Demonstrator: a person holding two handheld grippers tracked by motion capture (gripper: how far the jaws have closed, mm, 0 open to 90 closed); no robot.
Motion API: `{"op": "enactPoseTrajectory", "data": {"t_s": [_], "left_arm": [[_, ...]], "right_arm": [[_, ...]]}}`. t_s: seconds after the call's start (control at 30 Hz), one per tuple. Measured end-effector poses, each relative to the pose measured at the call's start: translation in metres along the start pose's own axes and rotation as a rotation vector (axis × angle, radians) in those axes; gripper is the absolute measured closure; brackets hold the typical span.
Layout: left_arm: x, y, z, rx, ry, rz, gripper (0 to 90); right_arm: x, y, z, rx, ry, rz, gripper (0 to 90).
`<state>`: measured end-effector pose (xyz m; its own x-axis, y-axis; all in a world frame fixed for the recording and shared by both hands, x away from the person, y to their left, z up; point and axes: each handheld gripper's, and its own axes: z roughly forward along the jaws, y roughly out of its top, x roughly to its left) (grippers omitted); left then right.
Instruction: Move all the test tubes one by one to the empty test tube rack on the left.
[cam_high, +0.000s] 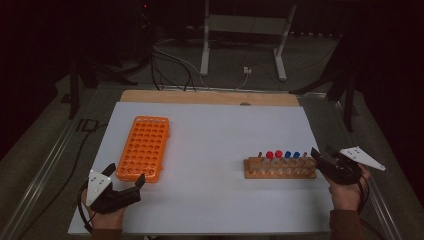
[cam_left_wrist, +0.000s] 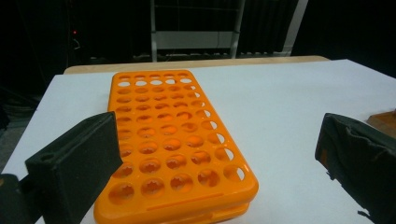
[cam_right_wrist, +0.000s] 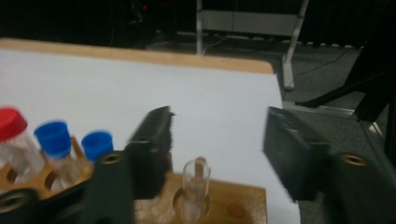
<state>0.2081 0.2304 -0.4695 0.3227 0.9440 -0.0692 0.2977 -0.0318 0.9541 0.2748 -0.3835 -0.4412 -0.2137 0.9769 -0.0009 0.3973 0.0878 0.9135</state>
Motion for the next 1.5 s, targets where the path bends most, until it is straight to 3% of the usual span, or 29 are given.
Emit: {"op": "enactPoseTrajectory", "data": {"t_s": [0.07,0.3,0.5,0.93,1.5], "left_arm": [[0.000,0.000,0.000,0.001,0.000,-0.004,0.8],[0.001,0.000,-0.001,-0.003,0.006,-0.007,0.9],[0.001,0.000,-0.001,-0.004,0.004,-0.007,0.9],[0.001,0.000,0.000,0.001,0.002,-0.005,0.9],[-0.004,-0.002,0.007,0.040,-0.027,0.041,0.9]], "right_arm": [[0.001,-0.004,0.001,0.006,0.007,-0.011,56.6],[0.006,-0.012,0.007,0.051,0.029,-0.032,66.6],[0.006,-0.021,0.011,0.075,0.024,-0.034,70.0],[0.007,-0.023,0.010,0.061,0.041,-0.023,76.0],[0.008,0.007,-0.010,-0.006,0.029,-0.013,76.2]]}}
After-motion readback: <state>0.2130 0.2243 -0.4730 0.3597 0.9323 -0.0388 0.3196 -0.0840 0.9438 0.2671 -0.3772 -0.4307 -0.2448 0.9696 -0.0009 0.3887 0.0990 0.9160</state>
